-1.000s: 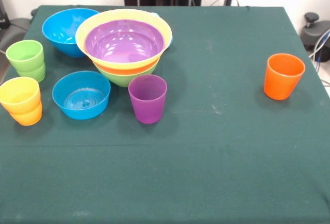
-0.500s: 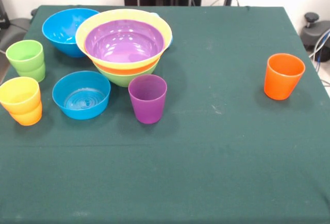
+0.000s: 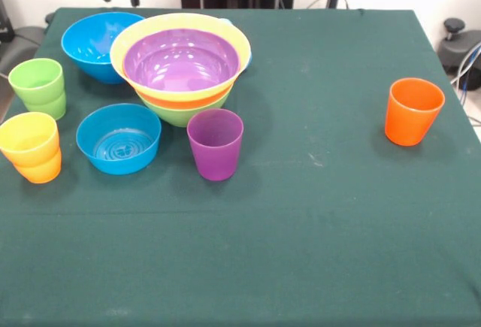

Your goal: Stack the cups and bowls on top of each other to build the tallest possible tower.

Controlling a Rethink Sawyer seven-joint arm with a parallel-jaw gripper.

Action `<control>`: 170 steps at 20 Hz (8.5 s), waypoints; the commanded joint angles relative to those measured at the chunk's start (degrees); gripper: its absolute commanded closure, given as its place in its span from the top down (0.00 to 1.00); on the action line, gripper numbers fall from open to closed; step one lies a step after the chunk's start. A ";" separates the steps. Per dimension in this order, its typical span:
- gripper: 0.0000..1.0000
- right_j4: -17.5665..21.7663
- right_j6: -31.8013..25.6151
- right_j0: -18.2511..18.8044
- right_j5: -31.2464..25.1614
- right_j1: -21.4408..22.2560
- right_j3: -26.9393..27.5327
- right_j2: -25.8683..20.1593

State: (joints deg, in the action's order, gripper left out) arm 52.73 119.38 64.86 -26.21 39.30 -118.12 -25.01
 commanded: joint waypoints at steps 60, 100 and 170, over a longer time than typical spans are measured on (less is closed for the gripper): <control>1.00 5.16 -19.70 9.25 -4.38 -18.92 21.98 -1.49; 1.00 -4.46 -11.46 5.40 -10.29 -1.43 8.16 -5.75; 1.00 -7.54 -4.08 -4.72 -0.26 -0.34 5.72 4.06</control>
State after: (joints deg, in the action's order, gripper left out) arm 45.45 118.27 61.73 -24.33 40.28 -111.09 -19.85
